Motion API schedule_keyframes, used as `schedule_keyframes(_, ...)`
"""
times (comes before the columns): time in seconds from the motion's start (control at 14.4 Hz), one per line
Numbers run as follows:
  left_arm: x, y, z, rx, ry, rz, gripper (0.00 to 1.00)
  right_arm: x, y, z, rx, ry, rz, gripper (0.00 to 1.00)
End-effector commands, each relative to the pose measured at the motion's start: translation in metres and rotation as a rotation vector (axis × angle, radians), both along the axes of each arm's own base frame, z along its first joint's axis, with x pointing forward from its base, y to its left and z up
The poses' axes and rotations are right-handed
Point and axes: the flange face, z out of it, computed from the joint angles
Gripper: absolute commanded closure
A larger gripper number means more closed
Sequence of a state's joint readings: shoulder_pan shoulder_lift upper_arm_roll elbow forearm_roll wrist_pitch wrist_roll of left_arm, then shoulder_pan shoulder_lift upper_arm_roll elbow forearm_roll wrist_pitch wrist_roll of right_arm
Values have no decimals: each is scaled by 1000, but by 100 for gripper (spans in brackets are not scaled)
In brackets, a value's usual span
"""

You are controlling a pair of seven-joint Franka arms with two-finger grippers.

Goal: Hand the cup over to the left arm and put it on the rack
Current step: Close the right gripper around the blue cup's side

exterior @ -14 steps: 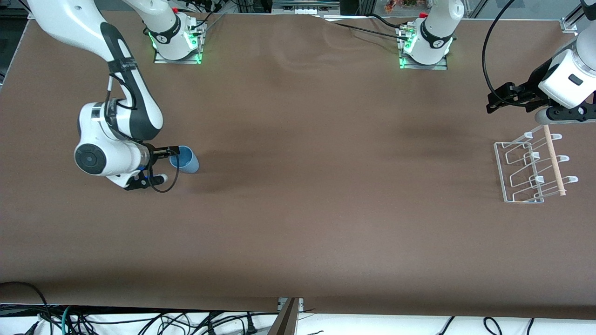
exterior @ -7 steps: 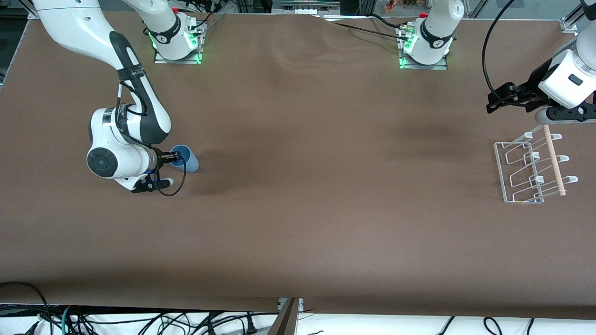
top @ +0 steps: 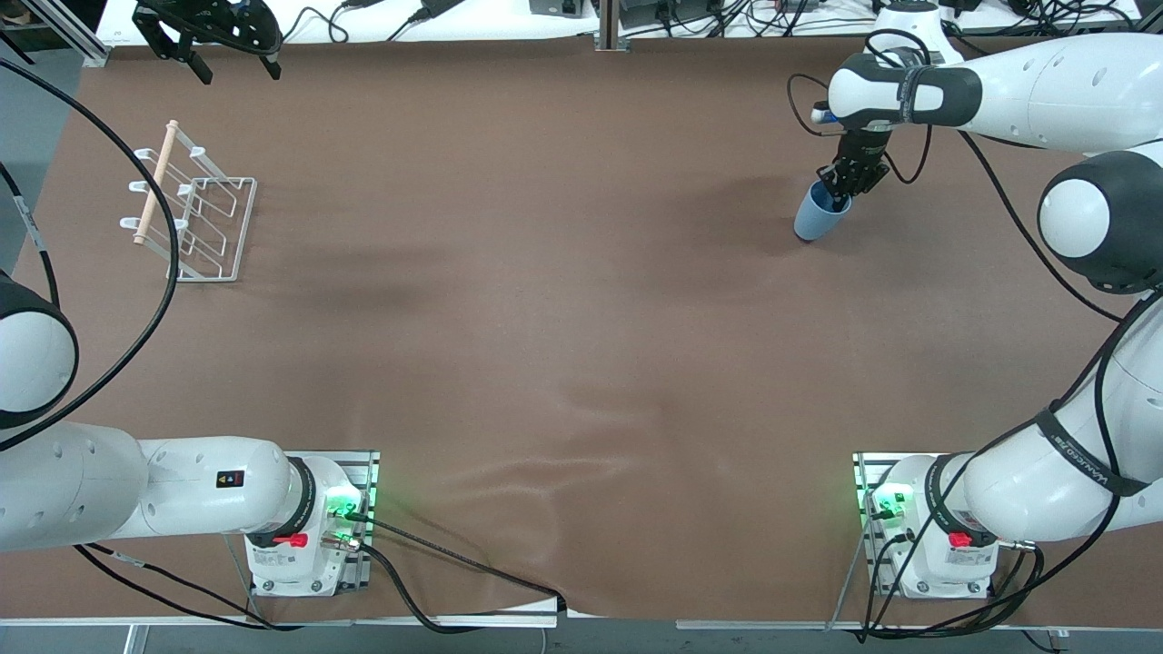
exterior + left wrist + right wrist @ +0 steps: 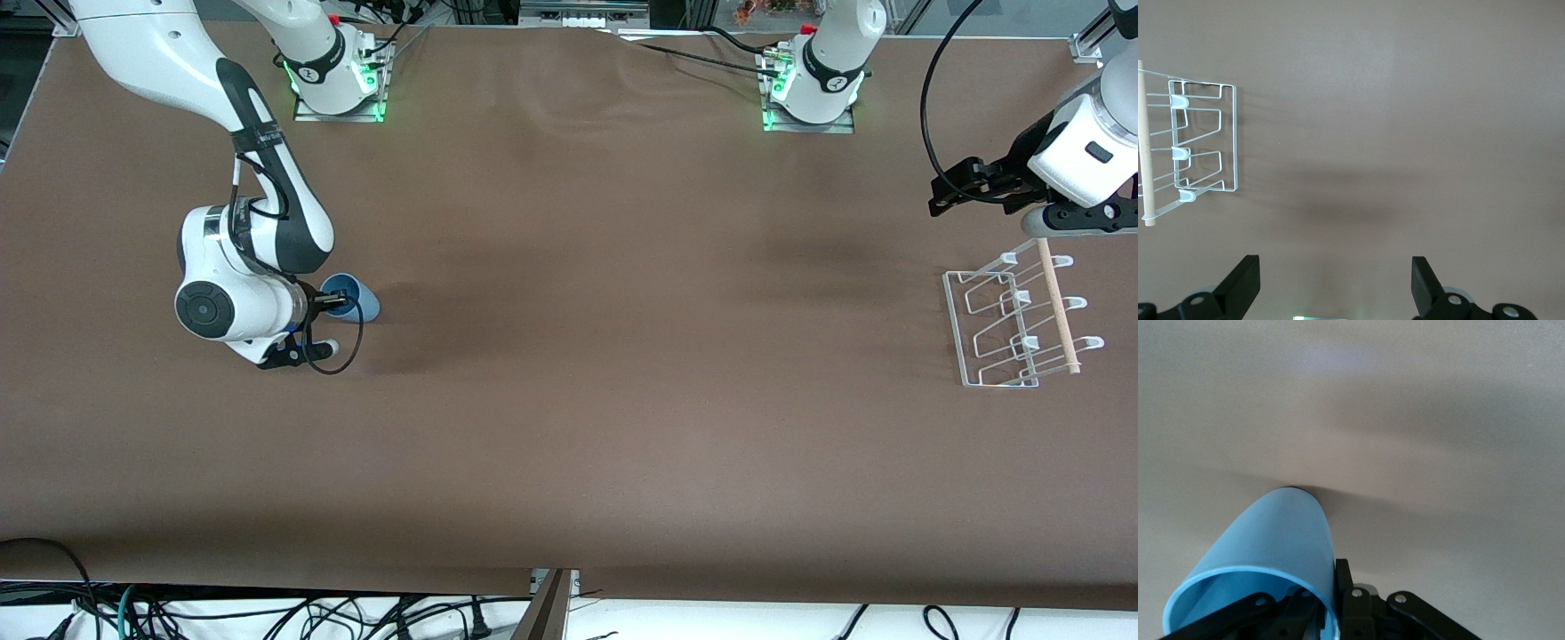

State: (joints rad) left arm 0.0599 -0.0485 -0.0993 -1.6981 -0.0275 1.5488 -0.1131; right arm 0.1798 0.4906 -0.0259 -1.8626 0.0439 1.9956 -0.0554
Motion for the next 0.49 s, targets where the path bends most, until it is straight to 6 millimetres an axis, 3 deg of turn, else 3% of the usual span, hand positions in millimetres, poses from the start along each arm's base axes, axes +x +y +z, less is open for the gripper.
schedule_keyframes(0.0, 1, 0, 4, 18, 3, 6, 0, 6, 9, 10, -15, 29, -23, 100)
schedule_keyframes(0.21, 2, 1, 4, 18, 3, 11, 0, 22, 48, 53, 12, 41, -175, 100)
schedule_keyframes(0.42, 2, 1, 4, 17, 3, 9, 0, 36, 103, 74, 168, 92, -419, 100)
